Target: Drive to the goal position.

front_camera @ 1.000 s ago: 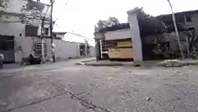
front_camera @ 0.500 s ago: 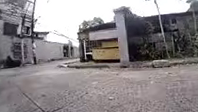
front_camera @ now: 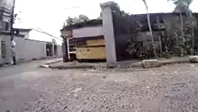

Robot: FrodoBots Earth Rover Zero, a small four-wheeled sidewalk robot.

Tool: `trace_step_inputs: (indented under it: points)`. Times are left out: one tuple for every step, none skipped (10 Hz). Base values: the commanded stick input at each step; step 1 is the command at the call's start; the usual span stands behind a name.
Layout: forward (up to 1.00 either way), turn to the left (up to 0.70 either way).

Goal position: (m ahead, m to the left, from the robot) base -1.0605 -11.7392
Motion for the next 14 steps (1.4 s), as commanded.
trace_step_inputs:
  points:
    - [0.89,-0.29]
    - [0.12,-0.43]
    - [0.0,-0.45]
    - [0.0,-0.45]
    - [0.0,-0.45]
    - [0.0,-0.45]
    - [0.0,-0.45]
    - [0.0,-0.45]
    - [0.0,-0.45]
    - [0.0,-0.45]
    - [1.0,-0.27]
    - [1.0,-0.27]
    - [1.0,-0.27]
    - [1.0,-0.27]
